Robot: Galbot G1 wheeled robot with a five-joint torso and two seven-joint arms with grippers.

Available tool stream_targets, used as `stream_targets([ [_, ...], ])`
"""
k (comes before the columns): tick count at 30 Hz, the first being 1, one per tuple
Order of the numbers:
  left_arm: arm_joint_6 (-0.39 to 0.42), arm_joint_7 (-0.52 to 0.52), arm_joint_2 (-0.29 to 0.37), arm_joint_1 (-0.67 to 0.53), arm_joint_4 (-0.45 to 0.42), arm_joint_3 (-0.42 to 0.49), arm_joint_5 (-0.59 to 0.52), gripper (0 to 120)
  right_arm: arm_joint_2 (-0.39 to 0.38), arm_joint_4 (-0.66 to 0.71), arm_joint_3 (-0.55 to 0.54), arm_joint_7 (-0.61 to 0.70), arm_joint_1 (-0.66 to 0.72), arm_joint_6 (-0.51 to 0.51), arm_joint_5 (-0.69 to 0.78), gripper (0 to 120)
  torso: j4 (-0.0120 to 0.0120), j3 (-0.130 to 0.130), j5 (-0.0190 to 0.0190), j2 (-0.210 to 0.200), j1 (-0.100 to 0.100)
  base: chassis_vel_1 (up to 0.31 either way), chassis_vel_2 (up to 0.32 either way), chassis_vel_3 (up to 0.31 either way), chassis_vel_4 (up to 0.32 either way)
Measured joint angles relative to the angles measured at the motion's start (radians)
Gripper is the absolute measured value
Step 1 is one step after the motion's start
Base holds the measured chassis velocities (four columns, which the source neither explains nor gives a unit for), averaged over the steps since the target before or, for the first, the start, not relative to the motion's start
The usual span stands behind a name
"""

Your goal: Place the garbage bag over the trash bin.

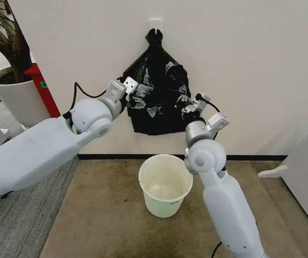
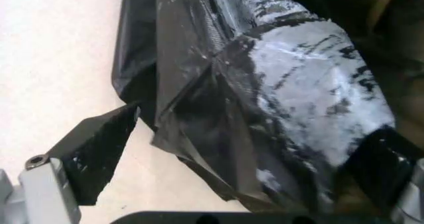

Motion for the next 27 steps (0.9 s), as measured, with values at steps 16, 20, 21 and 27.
stream_targets([
  [16,-0.007,-0.186,-0.035,-0.018,0.023,-0.001,-0.17,63,-0.013,0.025,0.023,-0.005,-0.017,0.001,0.016,0,0.0002,0.0,-0.0001,0.0,0.0,0.0,0.0,0.0,0.0],
  [20,-0.079,-0.246,-0.066,-0.015,0.041,-0.037,-0.251,46,-0.012,0.026,0.028,-0.005,-0.02,0.003,0.018,0,-0.0001,0.0,0.0,0.0,0.0,0.0,0.0,0.0,0.0],
  [21,-0.079,-0.246,-0.066,-0.015,0.041,-0.037,-0.251,46,-0.012,0.026,0.028,-0.005,-0.02,0.003,0.018,0,-0.0001,0.0,0.0,0.0,0.0,0.0,0.0,0.0,0.0],
  [27,-0.171,-0.335,-0.091,0.01,0.032,-0.083,-0.385,21,-0.008,0.018,0.036,0.001,-0.01,0.003,0.043,0,0.0,0.0,0.0,0.0,0.0,0.0,0.0,0.0,0.0],
])
